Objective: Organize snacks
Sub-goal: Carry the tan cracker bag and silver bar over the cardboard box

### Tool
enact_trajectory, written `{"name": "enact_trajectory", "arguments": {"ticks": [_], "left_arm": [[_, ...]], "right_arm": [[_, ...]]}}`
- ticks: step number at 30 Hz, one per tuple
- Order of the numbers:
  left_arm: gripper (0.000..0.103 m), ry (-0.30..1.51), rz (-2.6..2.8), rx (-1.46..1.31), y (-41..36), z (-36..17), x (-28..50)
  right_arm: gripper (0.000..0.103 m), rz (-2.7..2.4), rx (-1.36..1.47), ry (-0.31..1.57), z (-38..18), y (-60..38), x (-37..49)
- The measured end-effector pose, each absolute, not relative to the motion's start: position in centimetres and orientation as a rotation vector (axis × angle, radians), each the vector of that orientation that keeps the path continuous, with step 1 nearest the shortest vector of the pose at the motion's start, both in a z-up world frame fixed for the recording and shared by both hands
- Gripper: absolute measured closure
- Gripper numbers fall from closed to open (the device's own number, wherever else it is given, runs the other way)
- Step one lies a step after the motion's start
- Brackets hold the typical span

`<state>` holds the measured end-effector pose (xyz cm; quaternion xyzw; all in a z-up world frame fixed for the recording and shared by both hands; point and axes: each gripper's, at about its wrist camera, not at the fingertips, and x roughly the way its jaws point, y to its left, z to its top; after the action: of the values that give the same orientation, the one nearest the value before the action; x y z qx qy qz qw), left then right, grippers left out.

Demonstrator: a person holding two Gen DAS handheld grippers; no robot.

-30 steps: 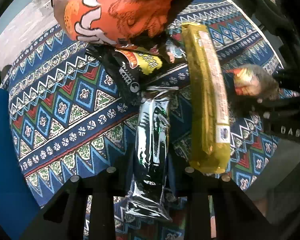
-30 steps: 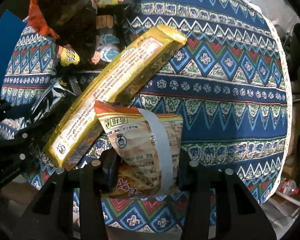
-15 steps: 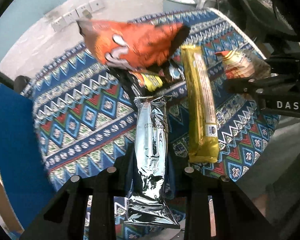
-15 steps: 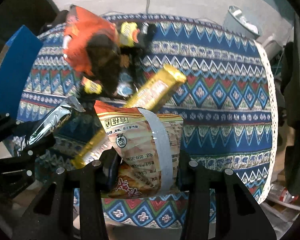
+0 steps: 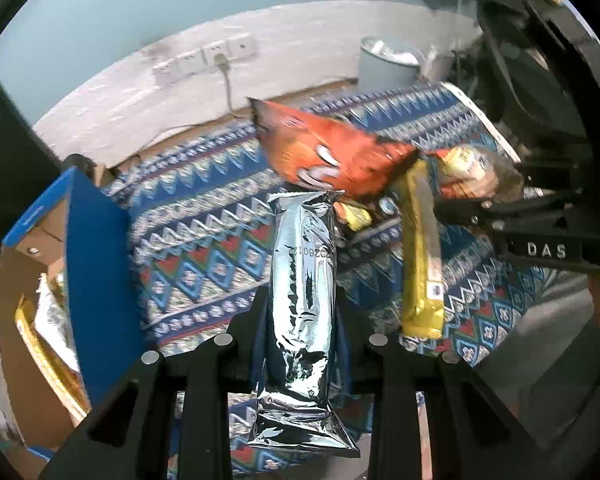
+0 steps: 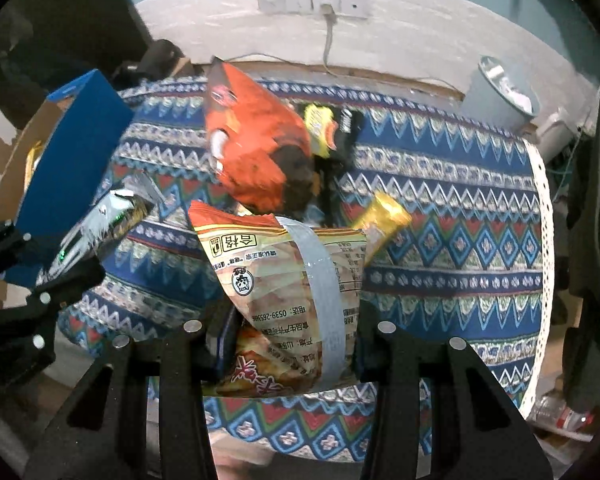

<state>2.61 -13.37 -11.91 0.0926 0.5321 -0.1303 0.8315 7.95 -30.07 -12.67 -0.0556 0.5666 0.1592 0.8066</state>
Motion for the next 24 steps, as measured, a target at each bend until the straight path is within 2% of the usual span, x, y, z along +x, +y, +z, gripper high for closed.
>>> {"name": "enact_trajectory", "arguments": {"ticks": [24], "left_arm": [[0.074,0.986,-0.081,0.097,-3.3,-6.8,3.1]], "right_arm": [[0.061,0.514,-0.168,1.104,-6.9,-18.7,10.0]]}}
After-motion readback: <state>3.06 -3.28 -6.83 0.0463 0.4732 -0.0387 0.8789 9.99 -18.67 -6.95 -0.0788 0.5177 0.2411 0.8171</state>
